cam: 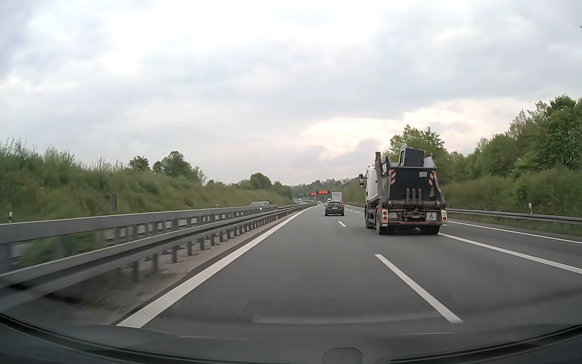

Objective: Follow the waypoints while adhering to traffic rules and regulations

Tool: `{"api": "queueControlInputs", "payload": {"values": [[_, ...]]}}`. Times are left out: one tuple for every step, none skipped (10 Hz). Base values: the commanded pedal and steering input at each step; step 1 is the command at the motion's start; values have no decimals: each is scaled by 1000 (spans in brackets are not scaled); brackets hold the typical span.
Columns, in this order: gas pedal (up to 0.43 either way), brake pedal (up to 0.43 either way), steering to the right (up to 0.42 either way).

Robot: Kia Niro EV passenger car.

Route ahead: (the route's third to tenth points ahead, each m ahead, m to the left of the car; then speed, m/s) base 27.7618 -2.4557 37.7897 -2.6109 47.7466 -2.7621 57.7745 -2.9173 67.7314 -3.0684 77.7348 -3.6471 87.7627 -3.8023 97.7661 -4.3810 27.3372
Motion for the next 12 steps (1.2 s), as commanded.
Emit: {"api": "queueControlInputs", "payload": {"values": [[67, 0, 1], [67, 0, 1], [67, 0, 0], [67, 0, 0], [67, 0, 0], [67, 0, 0], [67, 0, 0], [59, 0, 0], [59, 0, 0], [59, 0, 0], [59, 0, 0], [59, 0, 0]]}}
